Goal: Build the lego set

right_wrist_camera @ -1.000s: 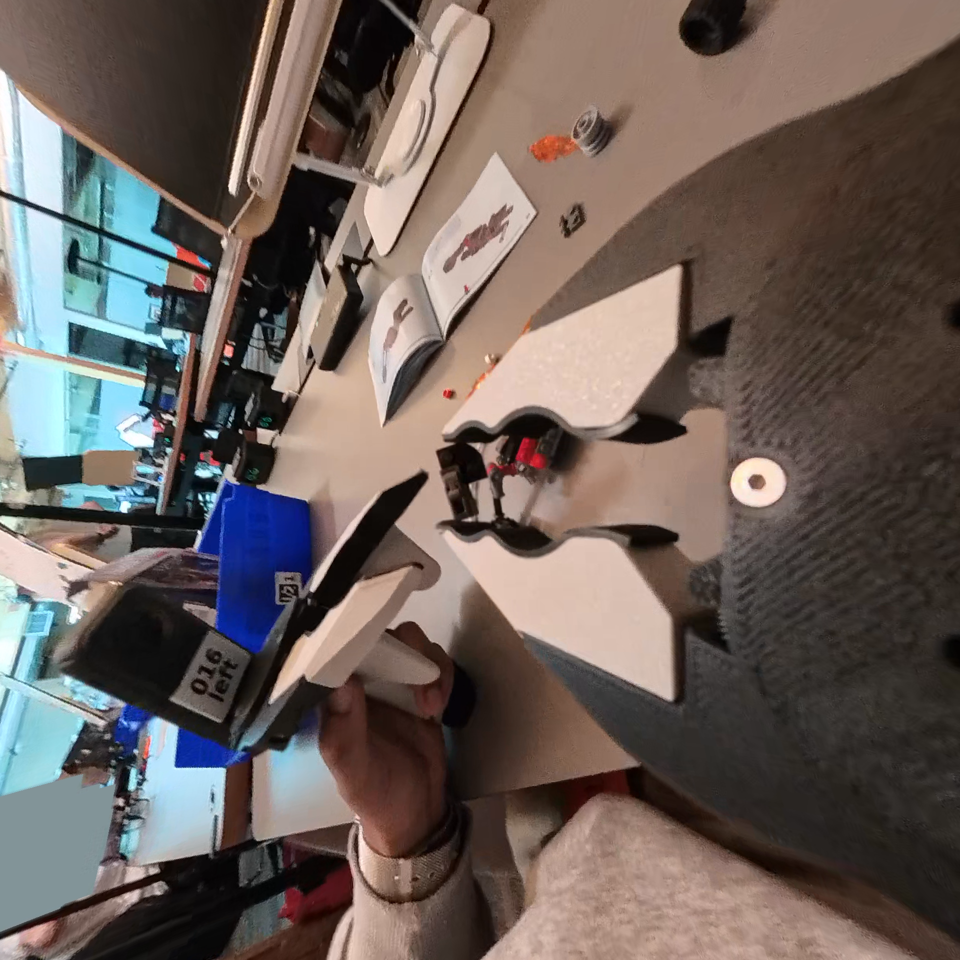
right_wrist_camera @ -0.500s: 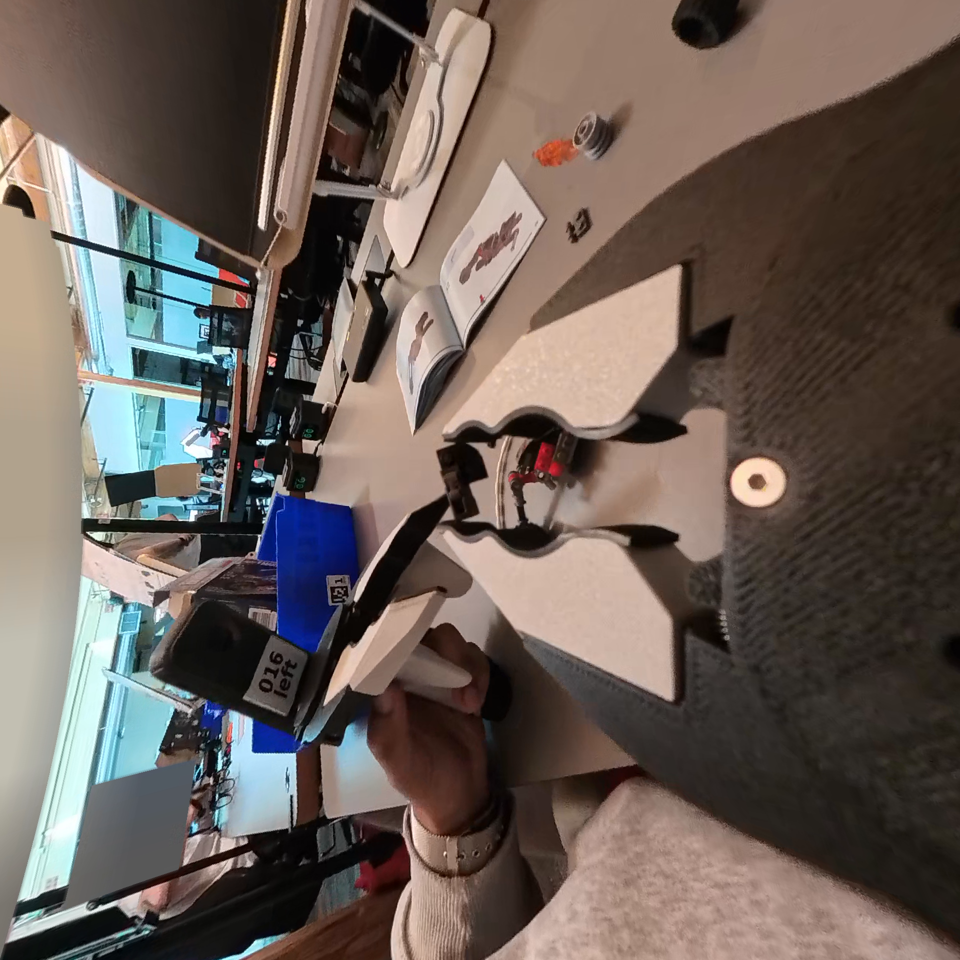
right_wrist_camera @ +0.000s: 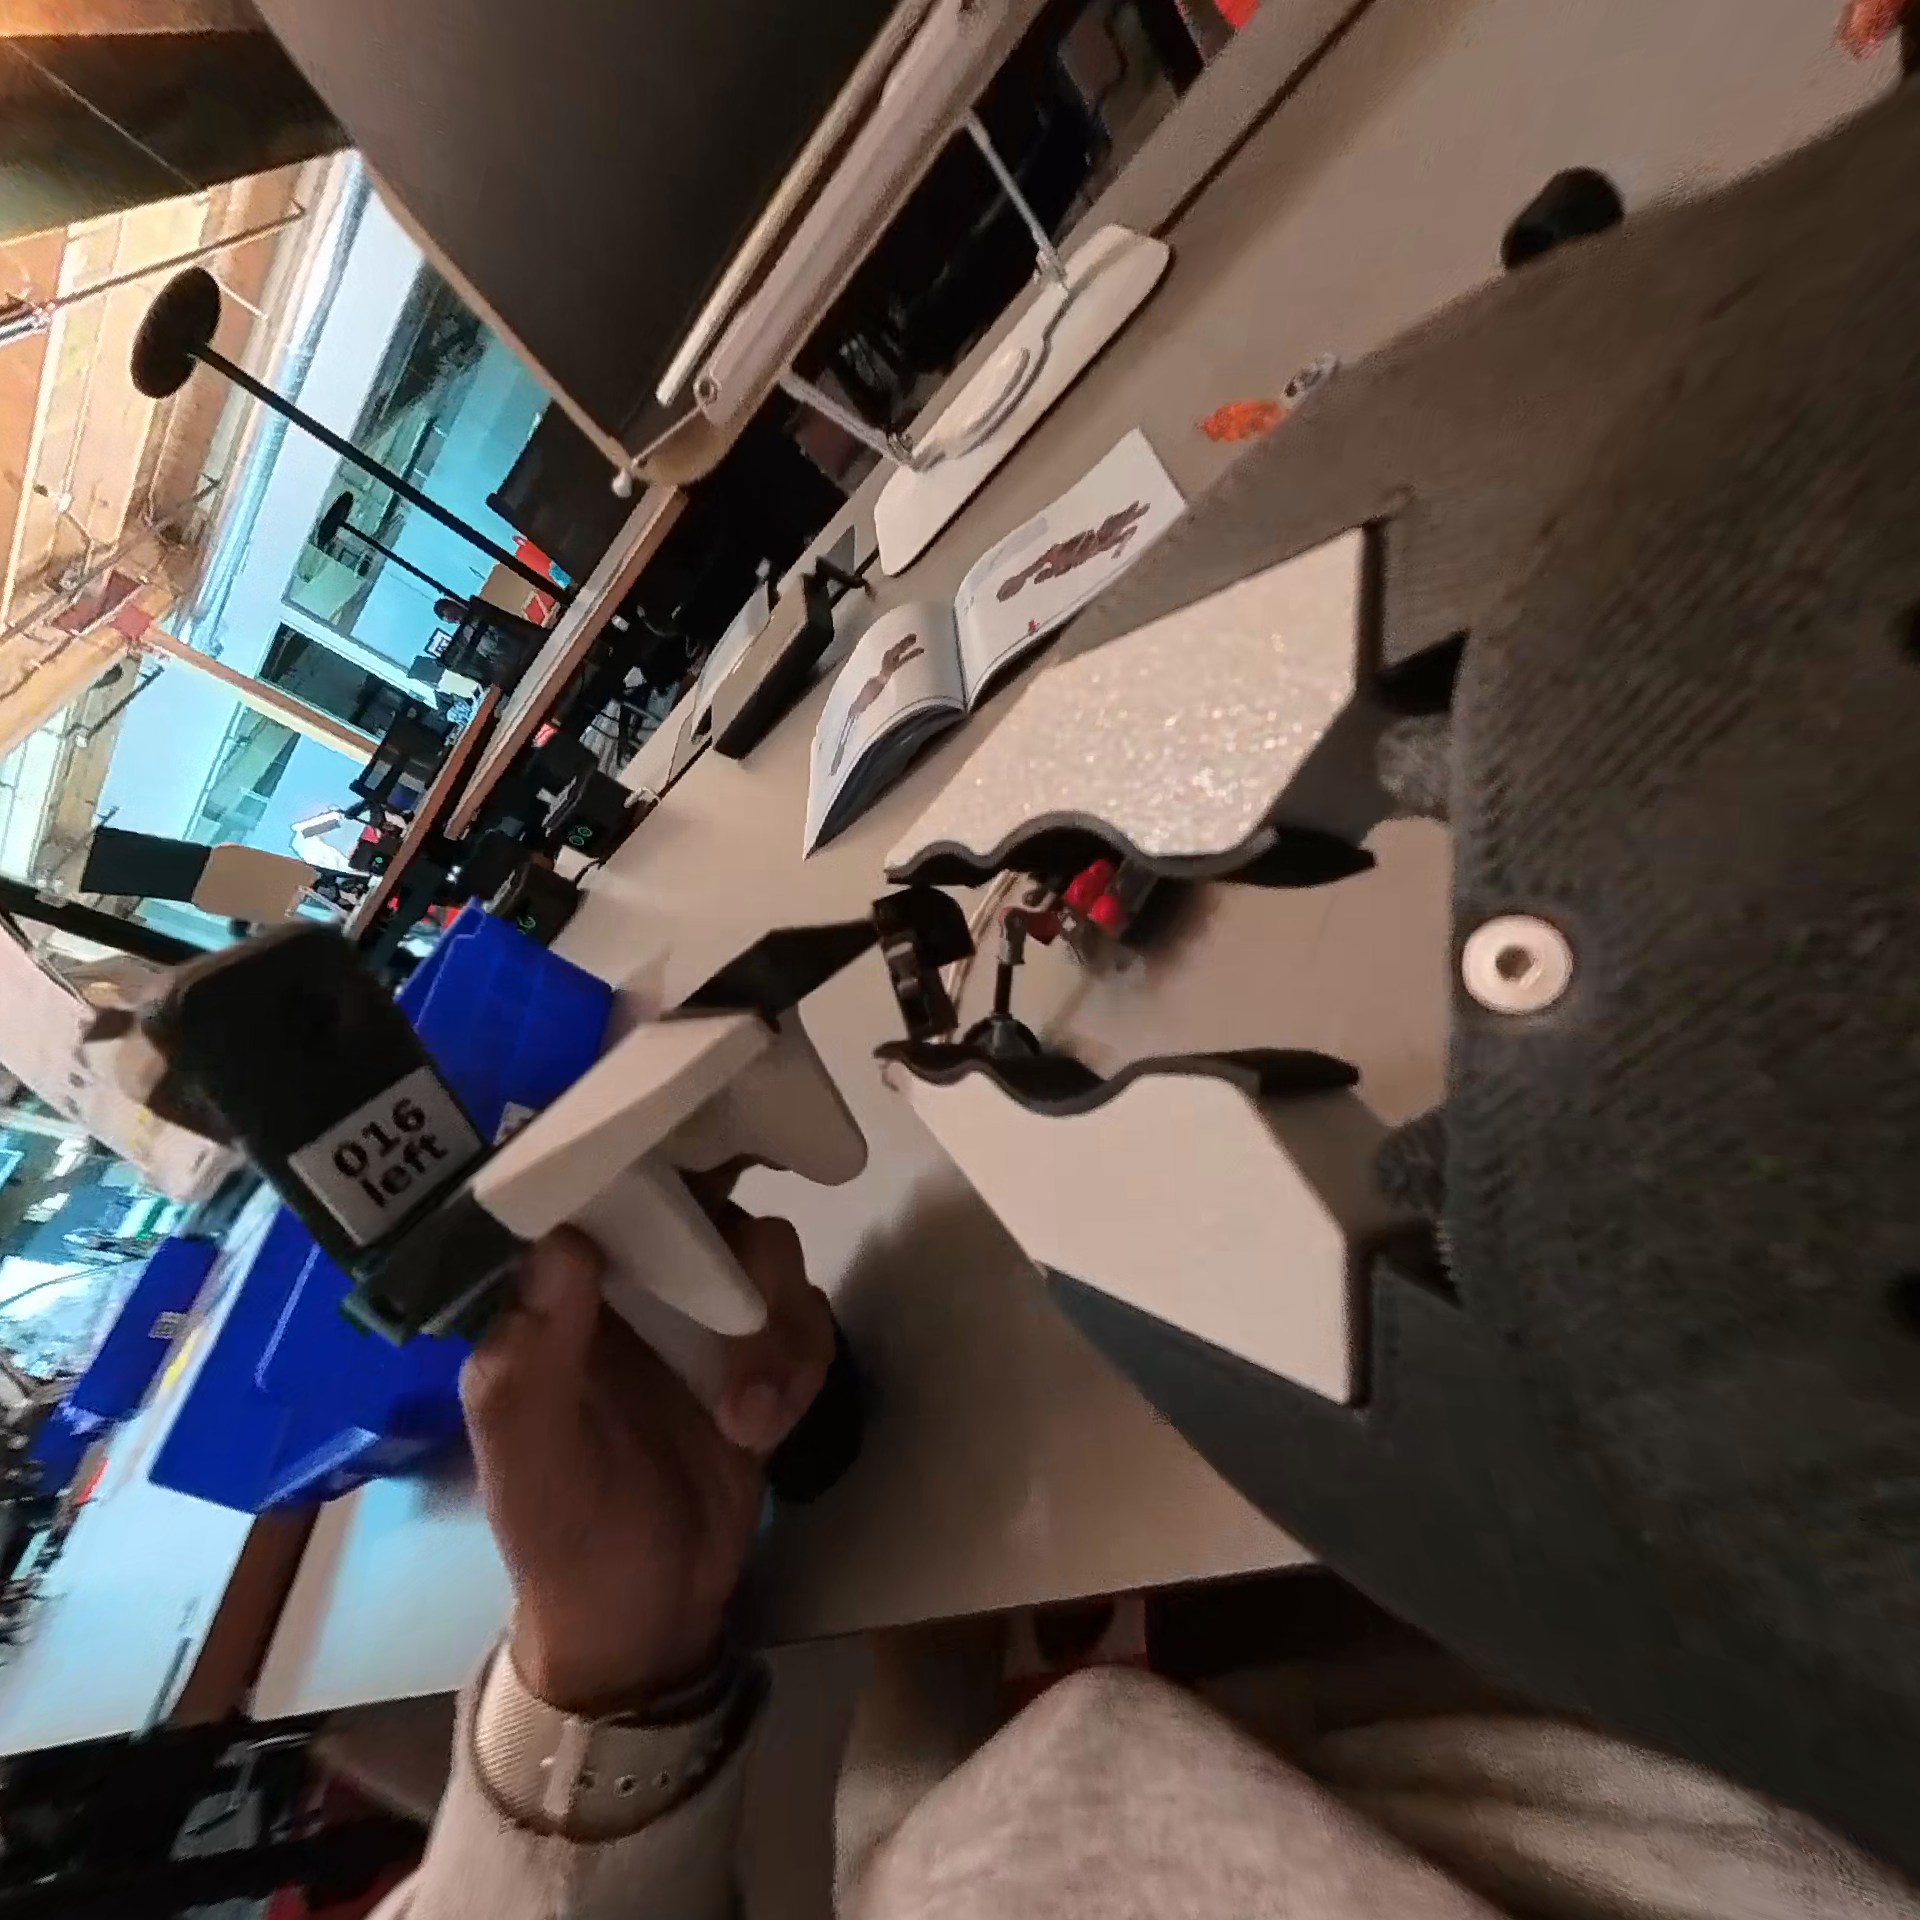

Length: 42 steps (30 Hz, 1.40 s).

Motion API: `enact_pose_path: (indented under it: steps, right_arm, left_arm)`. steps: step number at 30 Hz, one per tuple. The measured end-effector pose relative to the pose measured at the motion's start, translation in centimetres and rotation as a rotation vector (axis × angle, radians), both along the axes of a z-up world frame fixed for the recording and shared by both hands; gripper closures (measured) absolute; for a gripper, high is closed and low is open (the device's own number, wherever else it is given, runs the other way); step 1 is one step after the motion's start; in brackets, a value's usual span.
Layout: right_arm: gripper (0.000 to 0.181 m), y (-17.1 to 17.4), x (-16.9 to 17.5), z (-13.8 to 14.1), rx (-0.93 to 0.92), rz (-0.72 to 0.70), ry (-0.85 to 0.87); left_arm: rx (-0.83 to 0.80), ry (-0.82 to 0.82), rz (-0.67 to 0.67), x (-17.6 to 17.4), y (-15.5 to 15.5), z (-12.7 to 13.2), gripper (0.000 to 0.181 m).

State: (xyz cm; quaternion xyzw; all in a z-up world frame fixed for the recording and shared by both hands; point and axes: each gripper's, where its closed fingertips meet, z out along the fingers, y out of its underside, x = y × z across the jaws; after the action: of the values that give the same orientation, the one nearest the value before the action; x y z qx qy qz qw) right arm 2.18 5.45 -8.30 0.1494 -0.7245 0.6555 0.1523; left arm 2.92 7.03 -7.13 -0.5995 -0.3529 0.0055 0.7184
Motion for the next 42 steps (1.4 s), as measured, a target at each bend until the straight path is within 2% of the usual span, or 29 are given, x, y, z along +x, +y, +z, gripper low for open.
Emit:
enact_pose_path:
  steps: [6,12,26,38,42]
  right_arm:
    - [0.154,-0.5,0.2,-0.8,0.02,-0.055,0.161]
    - [0.153,-0.6,0.2,-1.0,0.025,-0.066,0.185]
    - [0.153,-0.4,-0.3,-0.3,-0.008,-0.068,0.129]
    - [0.153,0.3,-1.8,1.2,-0.085,-0.071,-0.032]
    - [0.153,0.6,-2.2,1.6,-0.114,-0.081,-0.069]
  left_arm:
    - [0.066,-0.087,0.012,-0.6,-0.7,-0.5,0.149]
    - [0.066,-0.124,0.033,-1.0,-0.9,-0.9,0.15]
    - [0.051,-0.128,0.031,-1.0,-0.6,-1.1,0.145]
    - [0.057,-0.102,0.031,-1.1,-0.8,-0.8,0.145]
    - [0.082,-0.09,-0.012,-0.6,-0.5,-0.4,0.141]
